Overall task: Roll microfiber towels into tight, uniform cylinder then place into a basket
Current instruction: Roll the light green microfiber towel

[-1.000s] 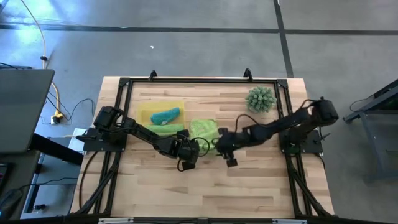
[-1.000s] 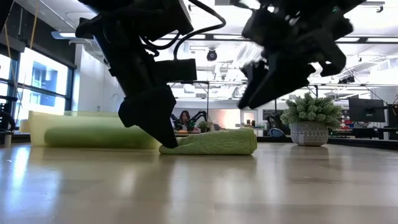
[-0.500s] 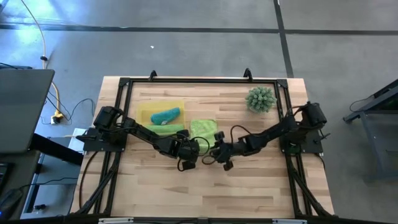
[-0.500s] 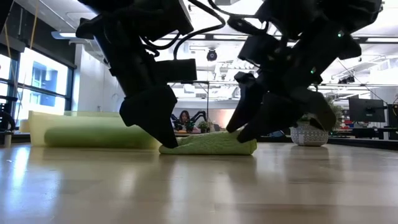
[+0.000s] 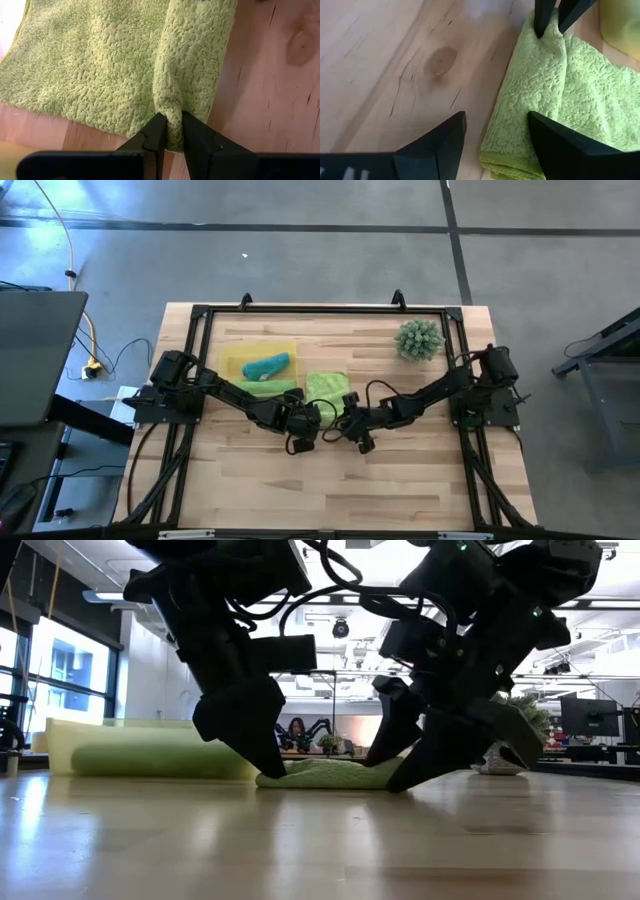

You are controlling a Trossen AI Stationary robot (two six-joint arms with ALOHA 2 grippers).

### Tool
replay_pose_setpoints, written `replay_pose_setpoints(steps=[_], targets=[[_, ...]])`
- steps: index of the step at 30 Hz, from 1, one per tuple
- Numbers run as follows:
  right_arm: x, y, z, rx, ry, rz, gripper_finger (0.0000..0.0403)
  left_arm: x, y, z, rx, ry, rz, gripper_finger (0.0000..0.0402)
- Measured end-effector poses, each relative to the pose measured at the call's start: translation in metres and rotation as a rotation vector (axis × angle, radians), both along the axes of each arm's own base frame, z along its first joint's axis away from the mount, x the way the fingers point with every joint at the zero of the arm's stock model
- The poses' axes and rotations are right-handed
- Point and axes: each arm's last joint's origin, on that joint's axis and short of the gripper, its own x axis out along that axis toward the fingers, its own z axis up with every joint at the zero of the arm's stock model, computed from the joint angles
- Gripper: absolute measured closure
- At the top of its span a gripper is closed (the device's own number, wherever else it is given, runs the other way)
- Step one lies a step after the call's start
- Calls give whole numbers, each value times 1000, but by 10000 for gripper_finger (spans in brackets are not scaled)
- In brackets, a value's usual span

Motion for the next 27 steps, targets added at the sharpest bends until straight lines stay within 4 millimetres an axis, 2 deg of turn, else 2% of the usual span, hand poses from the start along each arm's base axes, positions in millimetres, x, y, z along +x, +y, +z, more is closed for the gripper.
replay_pose_setpoints(steps=[8, 12, 18, 27], targets=[[2, -12, -7, 96, 33, -126, 191, 8, -5, 10, -23, -12, -21, 353], [1, -14, -9, 124, 49, -166, 205, 12, -12, 15, -92, -7, -94, 353], [1, -14, -10, 150, 53, -199, 255, 14, -17, 20, -93, 11, -117, 353], [0, -16, -11, 184, 50, -273, 358, 7, -19, 41, -30, 70, -96, 353]])
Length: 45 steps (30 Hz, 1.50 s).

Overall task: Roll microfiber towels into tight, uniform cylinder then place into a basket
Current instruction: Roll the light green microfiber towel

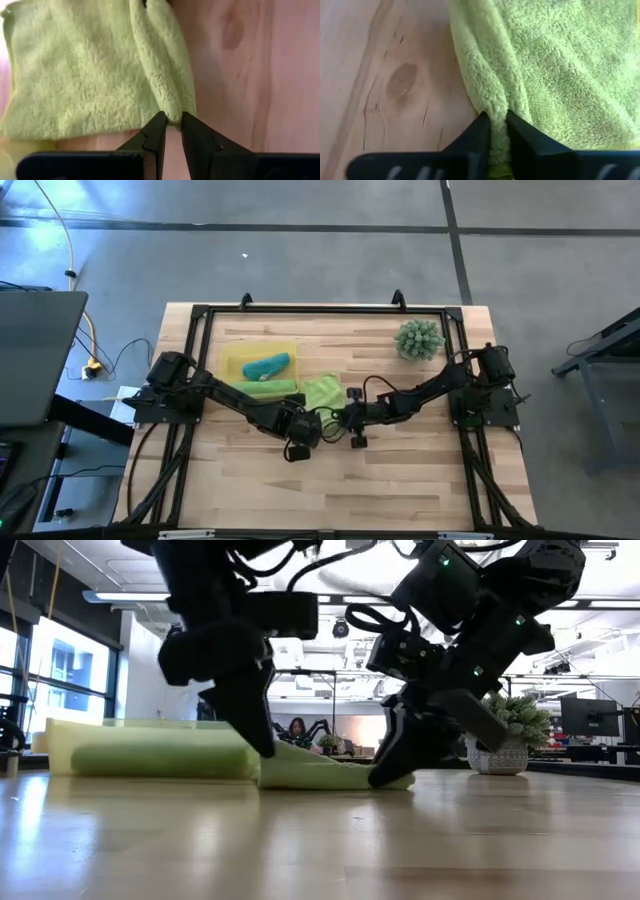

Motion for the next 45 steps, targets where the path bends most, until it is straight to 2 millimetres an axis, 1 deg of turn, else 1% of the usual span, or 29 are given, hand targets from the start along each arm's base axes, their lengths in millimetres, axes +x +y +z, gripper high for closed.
replay_pose_setpoints(steps=[3, 5, 8, 11, 15, 19, 23, 27, 29, 33, 36, 39, 43, 45], targets=[[0, 0, 0, 18, 4, -3, 391, -7, -2, 1, 4, 43, 3, 353], [0, 0, 0, 39, 8, 11, 396, -6, -5, 3, 1, 28, -3, 353], [0, -2, 0, 115, 14, 13, 395, -12, -8, 7, 11, 53, -9, 353], [1, -6, 1, 274, 31, 15, 399, -12, -13, 10, 19, 33, -16, 353], [3, -18, 1, 551, 76, -26, 399, -12, -21, 15, 60, -9, -64, 353], [3, -30, 2, 802, 138, -128, 399, -10, -31, 17, 84, -54, -118, 353], [4, -40, 4, 915, 168, -228, 399, -5, -42, 20, 93, -123, -193, 353], [4, -45, 4, 942, 175, -294, 399, 2, -47, 21, 156, -200, -226, 352], [4, -45, 4, 942, 175, -297, 399, 3, -43, 20, 174, -200, -201, 350], [4, -45, 4, 940, 176, -298, 399, 7, -31, 18, 155, -194, -153, 336], [4, -45, 4, 939, 175, -297, 399, 9, -25, 18, 98, -192, -152, 314], [4, -45, 4, 936, 173, -296, 399, 10, -22, 16, 34, -176, -167, 284], [4, -45, 4, 930, 172, -288, 399, 10, -22, 17, 52, -173, -173, 245], [4, -45, 4, 925, 169, -281, 399, 11, -21, 13, 79, -167, -166, 232]])
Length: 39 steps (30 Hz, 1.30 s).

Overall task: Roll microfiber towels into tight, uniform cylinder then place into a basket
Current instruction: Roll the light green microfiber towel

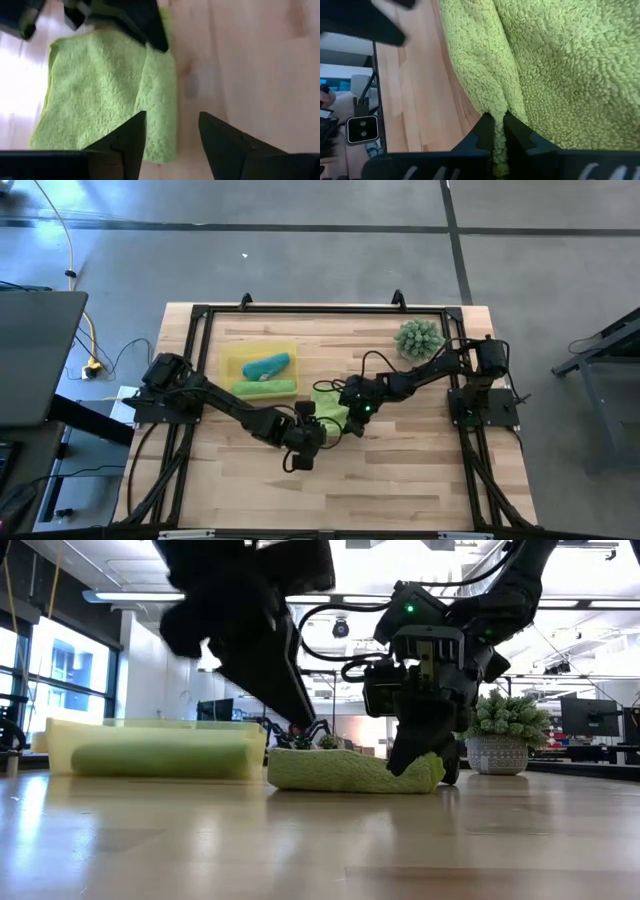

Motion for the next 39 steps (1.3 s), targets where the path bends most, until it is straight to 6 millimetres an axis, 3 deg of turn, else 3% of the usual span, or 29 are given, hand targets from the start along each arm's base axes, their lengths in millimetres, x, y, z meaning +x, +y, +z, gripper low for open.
replay_pose_setpoints(steps=[15, 19, 24, 27, 34, 39], targets=[[0, 0, 0, -7, -9, 7, 398, 9, 2, -45, 105, 89, 3, 237], [0, 0, 0, -14, -16, 16, 398, 10, 5, -46, 94, 89, 24, 277], [0, 0, 1, -71, -64, 73, 392, 8, 12, -48, 52, 113, 71, 363], [0, 1, 6, -157, -104, 92, 381, 4, 16, -54, -34, 83, 106, 392], [-1, 8, 19, -306, -200, 176, 348, -17, 32, -50, -432, -44, 71, 385], [-3, 15, 22, -364, -253, 267, 327, -27, 52, -60, -728, -30, 190, 395]])
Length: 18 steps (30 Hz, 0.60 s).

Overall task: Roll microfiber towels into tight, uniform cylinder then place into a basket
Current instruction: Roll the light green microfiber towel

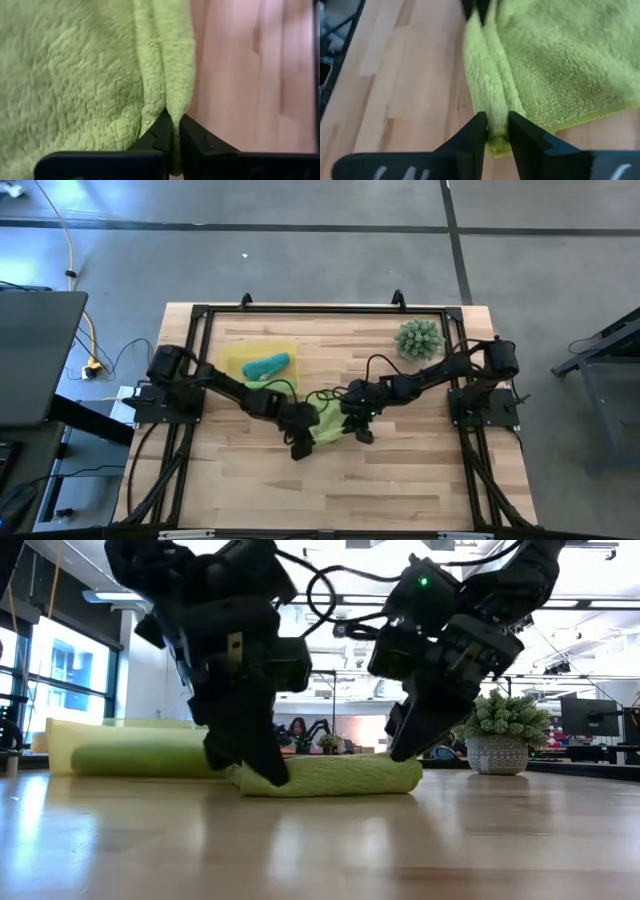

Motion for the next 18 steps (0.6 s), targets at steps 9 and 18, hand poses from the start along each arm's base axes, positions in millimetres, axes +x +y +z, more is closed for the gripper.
replay_pose_setpoints(steps=[9, 18], targets=[[-3, 30, 10, -326, -235, 371, 305, -9, 13, -9, -142, 56, 94, 395], [-15, 70, 13, -852, -263, 449, 304, -9, 13, -9, -141, 53, 88, 395]])
